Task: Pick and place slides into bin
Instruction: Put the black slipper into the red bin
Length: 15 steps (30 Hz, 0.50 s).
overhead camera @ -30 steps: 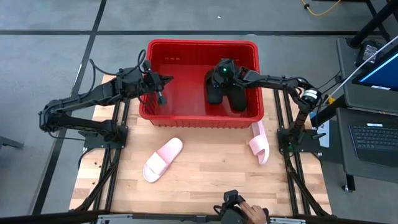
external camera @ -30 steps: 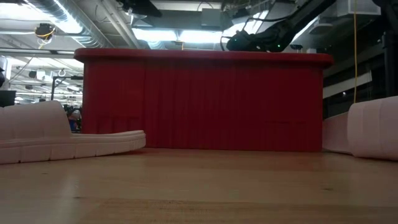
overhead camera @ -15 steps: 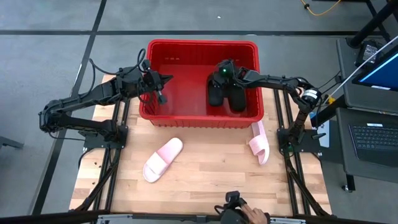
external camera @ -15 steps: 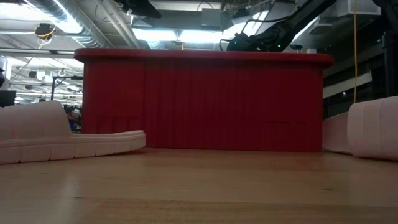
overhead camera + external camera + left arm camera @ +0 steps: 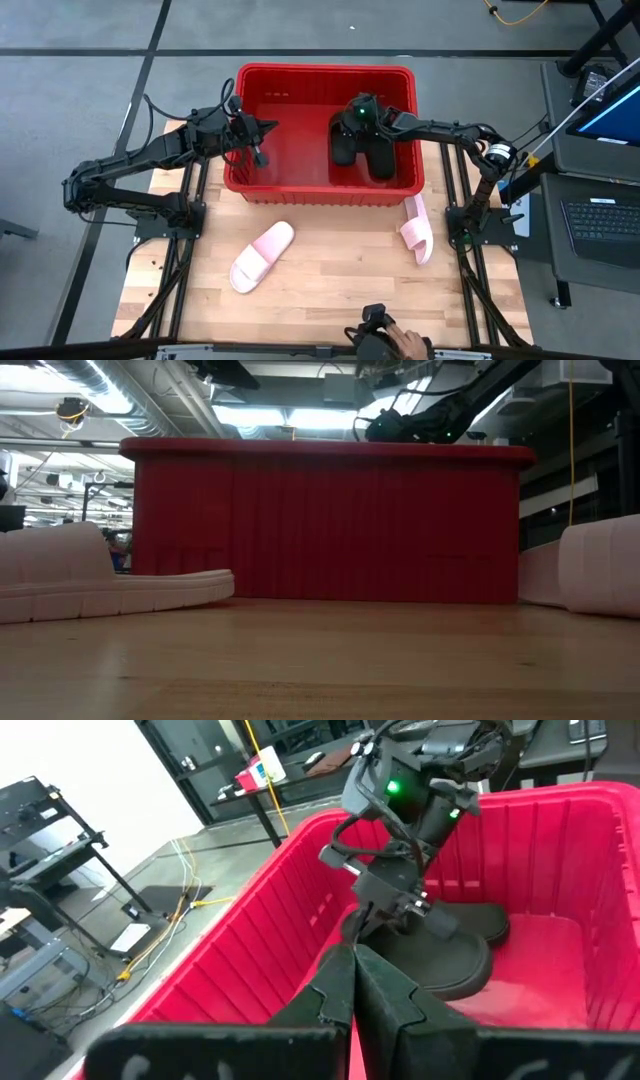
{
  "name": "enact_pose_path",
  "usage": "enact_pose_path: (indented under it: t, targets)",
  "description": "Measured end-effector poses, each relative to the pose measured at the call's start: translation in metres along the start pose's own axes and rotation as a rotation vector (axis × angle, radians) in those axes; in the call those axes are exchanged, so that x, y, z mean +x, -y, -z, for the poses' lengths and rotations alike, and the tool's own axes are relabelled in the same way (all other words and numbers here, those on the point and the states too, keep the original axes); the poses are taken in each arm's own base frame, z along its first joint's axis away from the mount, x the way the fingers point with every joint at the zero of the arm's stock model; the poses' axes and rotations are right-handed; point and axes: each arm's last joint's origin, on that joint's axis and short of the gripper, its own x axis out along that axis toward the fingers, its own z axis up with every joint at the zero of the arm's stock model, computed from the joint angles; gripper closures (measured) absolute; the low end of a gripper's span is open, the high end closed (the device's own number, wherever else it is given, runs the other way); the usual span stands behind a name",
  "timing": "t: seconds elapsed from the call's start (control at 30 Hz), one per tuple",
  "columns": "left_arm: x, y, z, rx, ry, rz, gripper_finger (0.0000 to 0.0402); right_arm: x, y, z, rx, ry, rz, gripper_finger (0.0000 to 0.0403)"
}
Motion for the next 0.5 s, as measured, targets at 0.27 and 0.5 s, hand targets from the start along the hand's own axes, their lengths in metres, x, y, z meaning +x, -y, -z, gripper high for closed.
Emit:
enact_pose_path:
  t: [0.27, 0.5]
  targets:
    - [0.0, 0.002, -0.001, -0.005, 0.024, 0.068, 0.04, 0.01, 0.002, 0.012, 0.008, -0.047, -0.015, 0.0387]
    - [0.0, 0.002, -0.001, -0.005, 0.024, 0.069, 0.04, 0.028, -0.008, 0.017, -0.026, -0.069, -0.034, 0.0387]
